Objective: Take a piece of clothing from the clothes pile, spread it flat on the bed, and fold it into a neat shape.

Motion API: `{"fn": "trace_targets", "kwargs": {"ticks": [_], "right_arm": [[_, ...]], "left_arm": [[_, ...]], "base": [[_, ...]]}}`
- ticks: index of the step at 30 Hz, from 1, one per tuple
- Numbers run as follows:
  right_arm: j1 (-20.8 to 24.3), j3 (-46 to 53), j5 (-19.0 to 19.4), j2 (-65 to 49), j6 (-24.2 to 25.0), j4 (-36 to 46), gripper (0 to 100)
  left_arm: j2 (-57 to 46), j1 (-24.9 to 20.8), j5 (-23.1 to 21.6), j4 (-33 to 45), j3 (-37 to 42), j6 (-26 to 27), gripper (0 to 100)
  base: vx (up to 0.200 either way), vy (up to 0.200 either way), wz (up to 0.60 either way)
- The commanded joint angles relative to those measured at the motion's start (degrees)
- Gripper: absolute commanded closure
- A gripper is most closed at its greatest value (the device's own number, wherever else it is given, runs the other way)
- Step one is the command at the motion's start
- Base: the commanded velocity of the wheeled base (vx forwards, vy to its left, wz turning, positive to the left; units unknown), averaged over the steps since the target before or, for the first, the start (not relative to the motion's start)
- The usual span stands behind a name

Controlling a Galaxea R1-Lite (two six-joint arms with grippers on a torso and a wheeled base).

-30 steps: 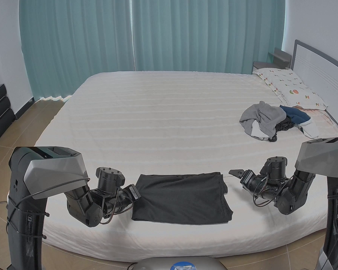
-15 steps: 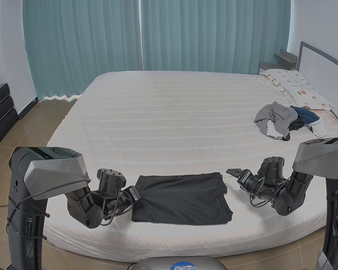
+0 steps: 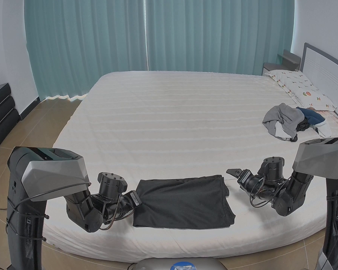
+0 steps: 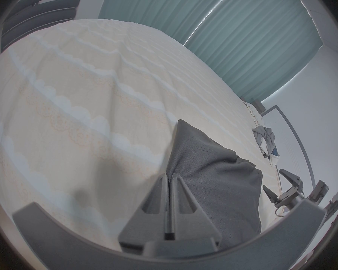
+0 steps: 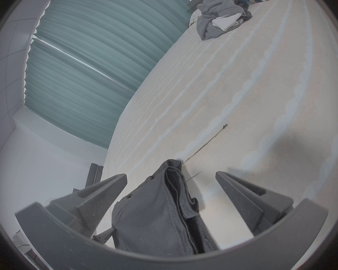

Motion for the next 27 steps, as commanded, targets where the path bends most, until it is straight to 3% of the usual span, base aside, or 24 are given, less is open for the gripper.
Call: {"fn": "trace_targets", "kwargs": {"ticks": [1,12,27], "right_arm": [[0.3,0.1,0.0,-0.1,0.0,0.0,0],[0.3,0.4,0.0,0.0,0.0,-0.7,0],[0.3,0.5,0.0,-0.1,0.0,-0.7,0]], "left_arm": [[-0.6,-0.7,0.0,0.0,0.9,0.0,100],[-1.5,-1.2,0.7,0.4,2.0,-0.1,100],[-4.4,-1.5,2.6,7.2,0.8,-2.2,100]], "base": [[0.000,0.000,0.00],[0.000,0.000,0.00],[0.000,0.000,0.00]]}}
